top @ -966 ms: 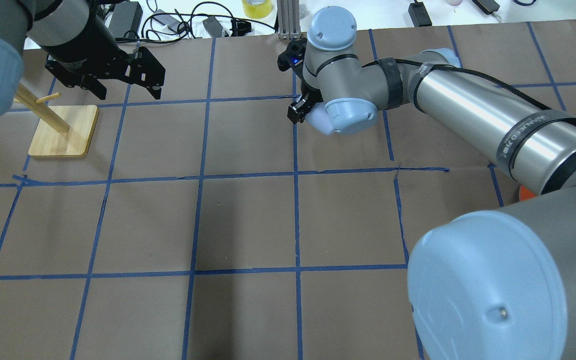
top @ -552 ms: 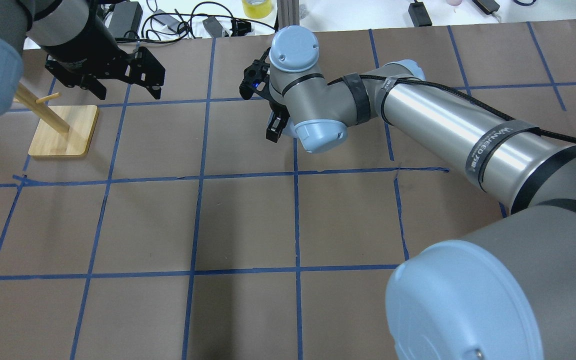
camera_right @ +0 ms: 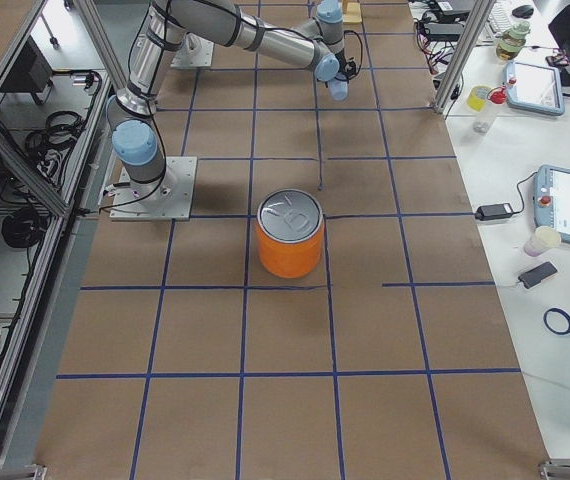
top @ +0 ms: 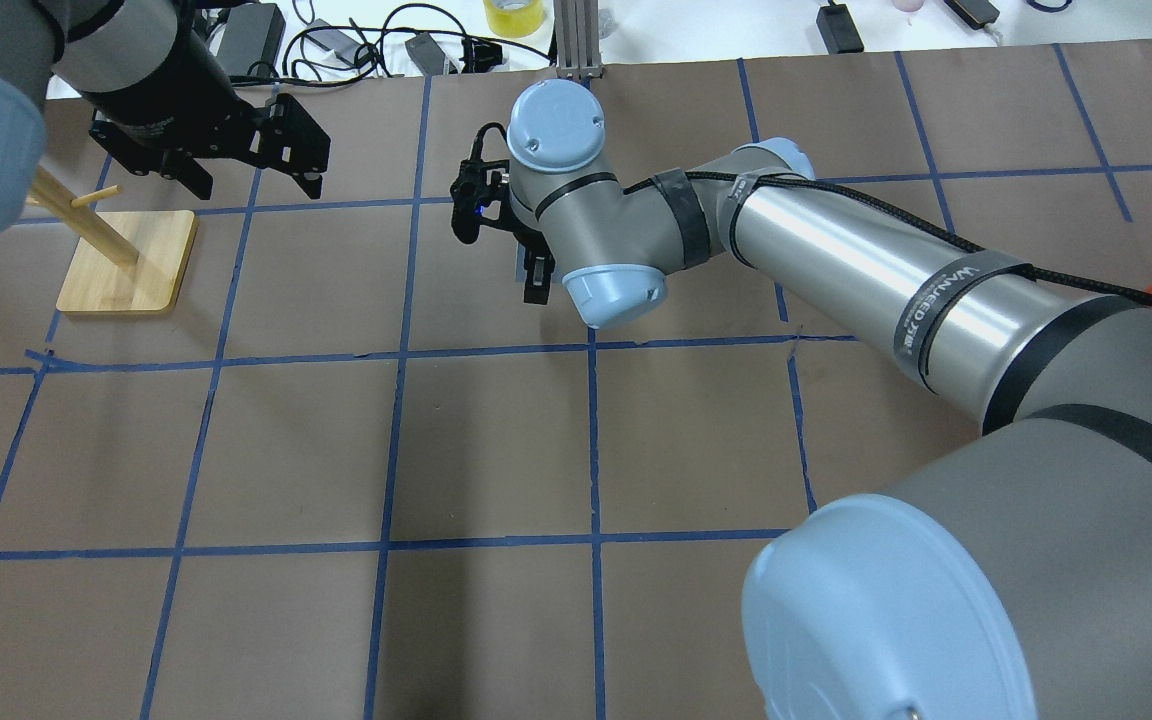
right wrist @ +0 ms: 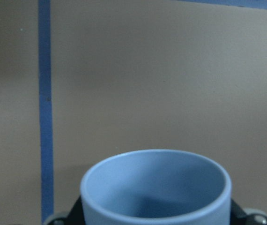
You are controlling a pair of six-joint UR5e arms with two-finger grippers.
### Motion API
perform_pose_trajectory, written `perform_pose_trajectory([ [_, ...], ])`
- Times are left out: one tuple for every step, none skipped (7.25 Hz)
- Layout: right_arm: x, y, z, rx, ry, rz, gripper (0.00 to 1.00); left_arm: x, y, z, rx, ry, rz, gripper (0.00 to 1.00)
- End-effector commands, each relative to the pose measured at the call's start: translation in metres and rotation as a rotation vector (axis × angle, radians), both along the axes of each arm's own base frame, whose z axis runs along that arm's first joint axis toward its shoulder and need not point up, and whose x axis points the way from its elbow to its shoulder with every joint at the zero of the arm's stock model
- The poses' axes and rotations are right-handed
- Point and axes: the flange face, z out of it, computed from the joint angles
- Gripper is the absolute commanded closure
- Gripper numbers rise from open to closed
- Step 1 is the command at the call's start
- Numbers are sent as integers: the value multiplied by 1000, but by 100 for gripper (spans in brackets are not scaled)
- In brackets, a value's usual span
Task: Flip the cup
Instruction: 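Carry the cup with the right gripper toward the table center, then lay the cup on its side and open the right gripper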
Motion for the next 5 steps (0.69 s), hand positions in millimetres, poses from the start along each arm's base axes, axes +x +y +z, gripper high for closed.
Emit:
perform_pose_trajectory([
  [6, 24, -29, 61, 4, 36, 51, 0, 0, 0, 1, 1, 0, 0],
  [8, 27, -33, 73, 9, 38, 50, 0, 0, 0, 1, 1, 0, 0],
  [9, 26, -36, 72, 7, 32, 47, 0, 0, 0, 1, 1, 0, 0],
  [8, 26, -29, 63, 7, 26, 7, 0, 0, 0, 1, 1, 0, 0],
  [7, 26, -25, 54, 19, 23, 0, 0, 0, 0, 1, 1, 0, 0],
])
